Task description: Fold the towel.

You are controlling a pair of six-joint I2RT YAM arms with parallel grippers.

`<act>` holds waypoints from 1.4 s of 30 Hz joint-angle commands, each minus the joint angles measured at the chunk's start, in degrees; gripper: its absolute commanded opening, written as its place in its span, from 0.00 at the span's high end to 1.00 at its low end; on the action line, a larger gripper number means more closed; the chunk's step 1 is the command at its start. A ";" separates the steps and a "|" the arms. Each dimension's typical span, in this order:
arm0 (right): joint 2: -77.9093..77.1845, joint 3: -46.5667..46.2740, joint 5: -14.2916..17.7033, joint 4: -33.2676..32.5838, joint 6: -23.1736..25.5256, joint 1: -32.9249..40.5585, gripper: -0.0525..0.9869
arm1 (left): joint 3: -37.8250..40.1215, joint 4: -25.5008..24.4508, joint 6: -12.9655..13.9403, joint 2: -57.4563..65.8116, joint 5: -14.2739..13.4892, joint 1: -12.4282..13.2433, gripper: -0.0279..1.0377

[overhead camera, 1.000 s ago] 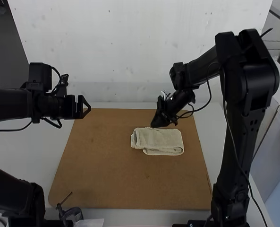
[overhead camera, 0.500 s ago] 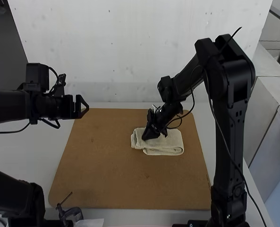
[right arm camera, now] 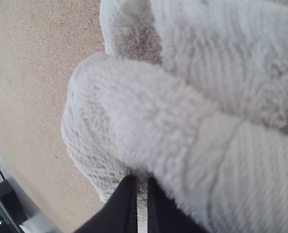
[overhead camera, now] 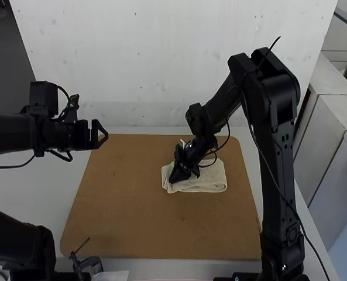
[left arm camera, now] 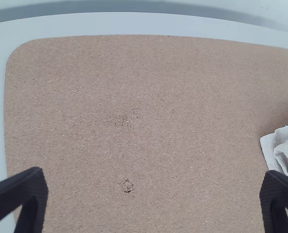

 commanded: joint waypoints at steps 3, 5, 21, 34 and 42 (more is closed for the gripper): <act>-4.74 0.47 0.62 -0.78 0.63 -1.36 0.93 | -0.30 0.53 -0.17 -1.34 1.38 0.59 0.05; -7.20 0.47 0.53 -1.75 0.72 -1.71 0.86 | -0.30 0.53 -0.17 -1.34 1.47 0.50 0.05; -14.06 -3.67 0.36 -7.11 -6.84 -11.91 0.42 | -0.48 0.88 -0.52 -1.43 1.47 -0.11 0.05; -43.50 -14.92 10.38 8.62 -7.02 -25.36 0.01 | -4.70 12.83 -7.64 -11.45 -1.34 0.77 0.05; -60.90 -29.94 18.11 21.54 -5.17 -32.83 0.01 | -11.29 19.07 -7.64 -22.35 -5.30 0.85 0.05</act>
